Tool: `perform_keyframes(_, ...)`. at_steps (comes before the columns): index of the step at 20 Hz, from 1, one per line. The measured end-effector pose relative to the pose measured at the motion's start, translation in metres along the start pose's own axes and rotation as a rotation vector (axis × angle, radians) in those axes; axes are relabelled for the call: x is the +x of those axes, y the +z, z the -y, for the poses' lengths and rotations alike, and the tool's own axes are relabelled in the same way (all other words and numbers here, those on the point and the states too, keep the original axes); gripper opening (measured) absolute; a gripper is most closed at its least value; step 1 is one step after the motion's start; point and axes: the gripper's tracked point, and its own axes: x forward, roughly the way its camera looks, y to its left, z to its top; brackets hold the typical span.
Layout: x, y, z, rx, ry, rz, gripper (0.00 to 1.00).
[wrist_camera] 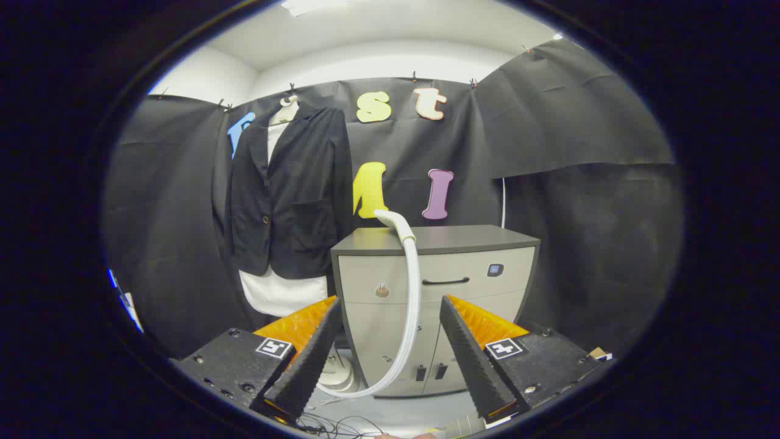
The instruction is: Iron the clothes twice with a garment steamer, once on the left side and once on the right side.
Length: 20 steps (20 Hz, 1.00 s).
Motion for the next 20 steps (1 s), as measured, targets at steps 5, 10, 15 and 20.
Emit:
perform_keyframes(5,0.006,-0.006,0.004,0.028,0.016,-0.045,1.0)
perform_keyframes(10,0.007,0.003,0.012,0.011,0.002,-0.042,1.0)
perform_keyframes(15,0.012,0.007,0.01,0.031,-0.006,-0.068,1.0)
perform_keyframes(20,0.019,0.021,0.001,0.049,-0.018,-0.092,1.0)
